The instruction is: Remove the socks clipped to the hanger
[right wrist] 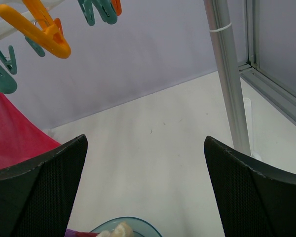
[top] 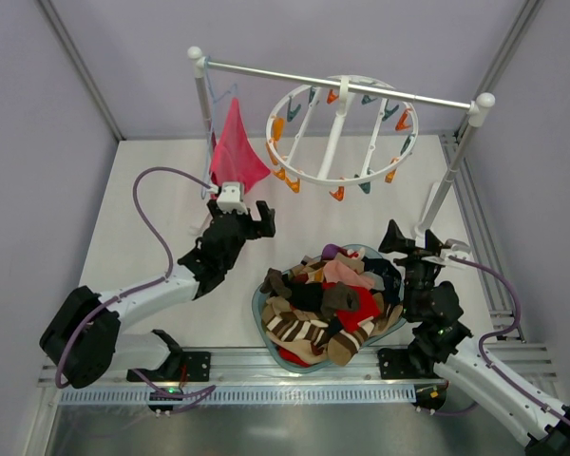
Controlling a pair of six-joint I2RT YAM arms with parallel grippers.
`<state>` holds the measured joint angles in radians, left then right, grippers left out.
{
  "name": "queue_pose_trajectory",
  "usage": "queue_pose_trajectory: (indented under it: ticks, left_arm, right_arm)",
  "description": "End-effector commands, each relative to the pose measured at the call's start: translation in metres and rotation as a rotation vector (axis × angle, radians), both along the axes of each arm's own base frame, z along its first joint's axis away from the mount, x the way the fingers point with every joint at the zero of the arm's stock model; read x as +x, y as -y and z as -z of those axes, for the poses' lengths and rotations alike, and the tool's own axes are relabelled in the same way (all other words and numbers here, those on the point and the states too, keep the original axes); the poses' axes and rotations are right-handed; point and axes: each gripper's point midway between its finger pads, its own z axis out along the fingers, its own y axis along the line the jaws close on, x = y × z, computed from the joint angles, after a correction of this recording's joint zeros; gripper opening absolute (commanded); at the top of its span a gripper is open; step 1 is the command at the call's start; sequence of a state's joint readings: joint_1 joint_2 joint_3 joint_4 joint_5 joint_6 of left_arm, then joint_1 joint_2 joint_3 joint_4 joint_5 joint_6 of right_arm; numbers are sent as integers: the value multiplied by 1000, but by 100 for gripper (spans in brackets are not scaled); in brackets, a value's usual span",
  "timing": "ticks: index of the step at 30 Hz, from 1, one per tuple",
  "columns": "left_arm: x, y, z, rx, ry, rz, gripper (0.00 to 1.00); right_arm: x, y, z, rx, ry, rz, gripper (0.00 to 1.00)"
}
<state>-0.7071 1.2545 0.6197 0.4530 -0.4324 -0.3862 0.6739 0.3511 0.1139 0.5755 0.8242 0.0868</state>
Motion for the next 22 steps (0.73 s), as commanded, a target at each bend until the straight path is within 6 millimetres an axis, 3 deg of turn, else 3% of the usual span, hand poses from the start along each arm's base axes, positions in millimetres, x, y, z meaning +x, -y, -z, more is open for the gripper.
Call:
queue_pose_trajectory:
  ticks: [1, 22]
  left_arm:
    - [4, 12, -27, -94, 82, 32, 100]
    - [-4, -11, -30, -94, 134, -36, 100]
  right_arm:
    - [-1, 3, -10, 58, 42, 9, 100]
    - [-1, 2, -9, 58, 41, 2, 100]
